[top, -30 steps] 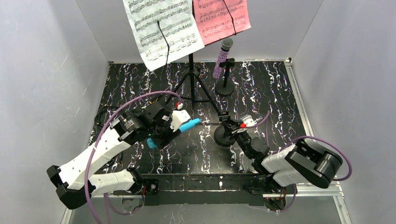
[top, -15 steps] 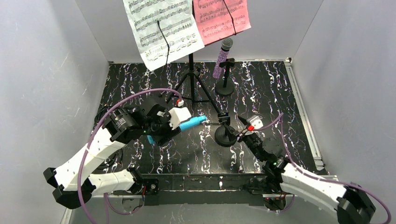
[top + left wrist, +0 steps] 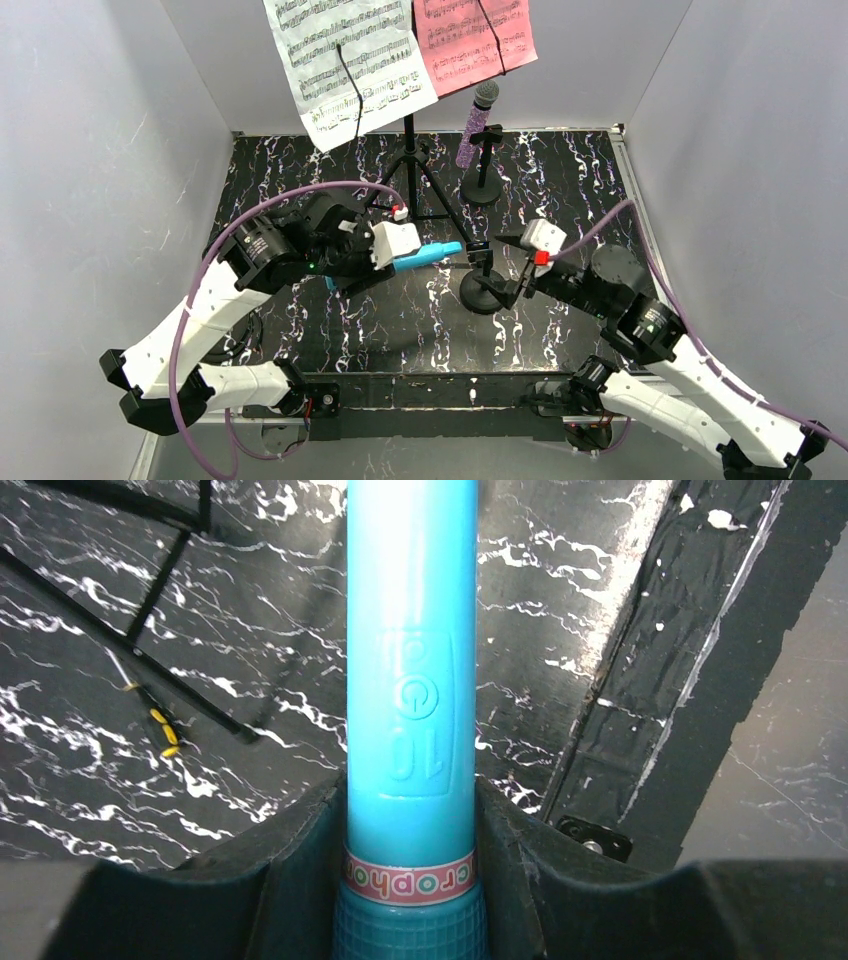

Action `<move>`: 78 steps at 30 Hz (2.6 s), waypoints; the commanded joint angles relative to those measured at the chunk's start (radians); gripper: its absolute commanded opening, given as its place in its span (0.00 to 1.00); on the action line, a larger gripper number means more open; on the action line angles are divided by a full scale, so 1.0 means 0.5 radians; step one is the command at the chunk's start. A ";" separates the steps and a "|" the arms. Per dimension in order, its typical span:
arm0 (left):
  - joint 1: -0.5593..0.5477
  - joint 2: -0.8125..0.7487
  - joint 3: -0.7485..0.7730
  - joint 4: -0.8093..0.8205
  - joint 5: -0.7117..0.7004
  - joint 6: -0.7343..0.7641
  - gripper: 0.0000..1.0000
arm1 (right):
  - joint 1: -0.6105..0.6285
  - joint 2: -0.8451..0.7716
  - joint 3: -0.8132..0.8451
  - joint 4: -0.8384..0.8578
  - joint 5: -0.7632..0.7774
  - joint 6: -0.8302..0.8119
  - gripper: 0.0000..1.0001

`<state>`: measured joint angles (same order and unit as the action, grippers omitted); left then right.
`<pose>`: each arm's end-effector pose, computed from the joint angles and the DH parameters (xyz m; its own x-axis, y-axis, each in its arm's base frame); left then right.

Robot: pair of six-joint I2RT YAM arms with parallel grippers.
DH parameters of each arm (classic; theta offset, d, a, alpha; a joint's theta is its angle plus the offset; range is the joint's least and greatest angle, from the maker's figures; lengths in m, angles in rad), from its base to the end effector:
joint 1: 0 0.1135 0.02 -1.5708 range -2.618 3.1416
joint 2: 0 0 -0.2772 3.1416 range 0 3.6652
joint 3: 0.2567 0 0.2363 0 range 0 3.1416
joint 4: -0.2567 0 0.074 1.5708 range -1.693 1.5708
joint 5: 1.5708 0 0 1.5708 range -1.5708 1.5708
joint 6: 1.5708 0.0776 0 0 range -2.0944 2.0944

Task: Pack up the instrument practice props

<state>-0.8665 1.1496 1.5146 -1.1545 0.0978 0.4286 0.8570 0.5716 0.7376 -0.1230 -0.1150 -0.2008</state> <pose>0.1271 -0.1613 0.3967 -0.0844 0.7382 -0.6693 0.9214 0.3136 0.2296 0.0936 0.1217 0.3669 0.1923 -0.0806 -0.9780 -0.8037 0.5589 -0.2041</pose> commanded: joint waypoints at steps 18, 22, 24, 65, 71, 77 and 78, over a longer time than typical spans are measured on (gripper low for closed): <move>-0.214 0.362 0.472 -0.029 0.012 0.237 0.00 | -0.005 0.827 0.914 -0.744 -0.780 -0.617 0.87; -0.230 0.373 0.495 -0.026 0.045 0.244 0.00 | -0.003 0.880 0.927 -0.759 -0.856 -0.631 0.82; -0.235 0.376 0.520 -0.027 0.072 0.242 0.00 | -0.005 0.908 0.937 -0.783 -0.897 -0.645 0.77; -0.237 -0.893 -0.938 1.135 -0.614 -0.722 0.96 | -0.005 0.404 0.804 -0.906 1.225 -0.047 0.01; -0.230 -1.100 -1.303 1.390 -0.824 -0.904 0.98 | -0.007 0.318 0.537 -0.664 1.646 -0.018 0.01; -0.216 -1.125 -1.509 1.552 -1.066 -0.960 0.98 | -0.143 0.401 0.313 -0.406 1.686 0.011 0.01; -0.213 -1.129 -1.534 1.575 -1.109 -0.959 0.98 | -0.238 0.428 0.285 -0.367 1.595 0.021 0.01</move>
<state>-0.9825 0.5884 0.7856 -0.4576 -0.3332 -0.0128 0.8299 0.7612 0.9154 -0.4854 0.6674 -0.2268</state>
